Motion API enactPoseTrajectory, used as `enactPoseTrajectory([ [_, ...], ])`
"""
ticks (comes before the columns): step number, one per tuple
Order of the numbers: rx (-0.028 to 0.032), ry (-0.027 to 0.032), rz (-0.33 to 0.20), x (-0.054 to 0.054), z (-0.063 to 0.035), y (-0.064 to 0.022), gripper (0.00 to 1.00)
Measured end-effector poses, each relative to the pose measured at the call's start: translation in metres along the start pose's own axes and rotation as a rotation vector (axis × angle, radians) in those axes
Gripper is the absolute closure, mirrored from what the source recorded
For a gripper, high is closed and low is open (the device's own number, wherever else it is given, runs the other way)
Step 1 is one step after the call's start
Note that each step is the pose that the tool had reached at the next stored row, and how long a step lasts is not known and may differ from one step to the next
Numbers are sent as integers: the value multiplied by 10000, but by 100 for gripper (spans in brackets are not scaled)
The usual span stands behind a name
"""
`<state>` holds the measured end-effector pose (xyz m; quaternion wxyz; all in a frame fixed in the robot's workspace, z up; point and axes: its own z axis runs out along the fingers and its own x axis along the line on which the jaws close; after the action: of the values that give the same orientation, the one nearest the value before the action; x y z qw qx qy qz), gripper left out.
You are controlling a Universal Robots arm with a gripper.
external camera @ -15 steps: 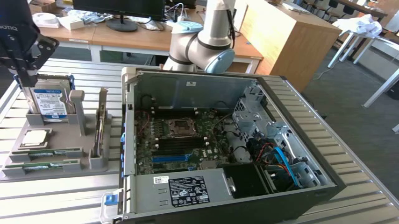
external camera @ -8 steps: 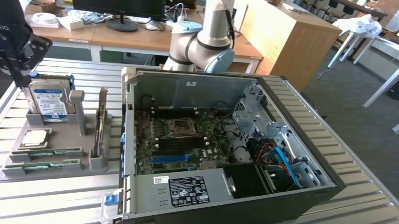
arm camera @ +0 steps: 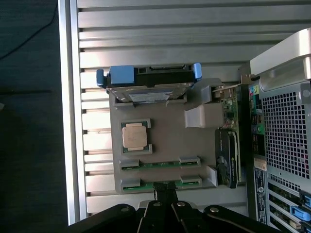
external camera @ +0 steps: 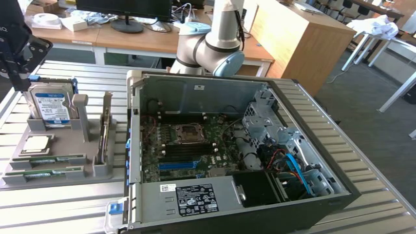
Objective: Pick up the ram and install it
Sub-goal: 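Reach for the ram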
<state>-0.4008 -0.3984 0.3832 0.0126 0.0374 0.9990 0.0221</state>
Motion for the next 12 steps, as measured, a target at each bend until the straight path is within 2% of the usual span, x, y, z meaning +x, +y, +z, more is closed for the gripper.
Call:
enactPoseTrajectory([
  [12,0,0,0,0,-2,-36,90],
])
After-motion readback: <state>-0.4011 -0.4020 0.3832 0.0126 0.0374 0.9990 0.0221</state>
